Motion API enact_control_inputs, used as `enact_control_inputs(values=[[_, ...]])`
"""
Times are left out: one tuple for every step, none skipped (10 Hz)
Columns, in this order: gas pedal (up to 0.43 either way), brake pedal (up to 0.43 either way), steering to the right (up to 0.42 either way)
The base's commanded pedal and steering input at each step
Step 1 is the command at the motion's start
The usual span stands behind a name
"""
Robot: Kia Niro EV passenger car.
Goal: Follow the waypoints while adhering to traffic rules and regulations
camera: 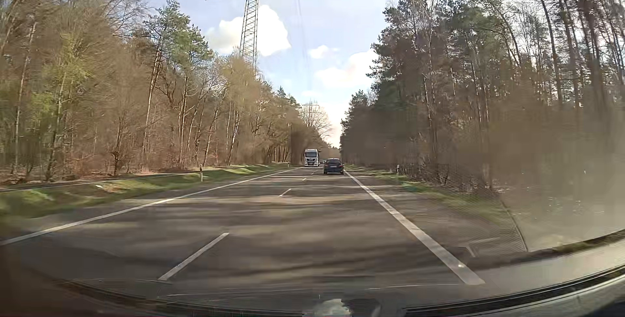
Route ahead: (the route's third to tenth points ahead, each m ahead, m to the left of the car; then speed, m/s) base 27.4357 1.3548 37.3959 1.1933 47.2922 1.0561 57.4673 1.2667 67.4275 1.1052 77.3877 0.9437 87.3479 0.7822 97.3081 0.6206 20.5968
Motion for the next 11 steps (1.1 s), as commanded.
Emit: enact_control_inputs(values=[[0.177, 0.000, 0.000], [0.177, 0.000, 0.001], [0.177, 0.000, 0.001], [0.177, 0.000, 0.001], [0.177, 0.000, 0.001], [0.177, 0.000, 0.000], [0.177, 0.000, 0.000], [0.177, 0.000, 0.000], [0.177, 0.000, 0.000], [0.177, 0.000, 0.000], [0.177, 0.000, 0.000]])
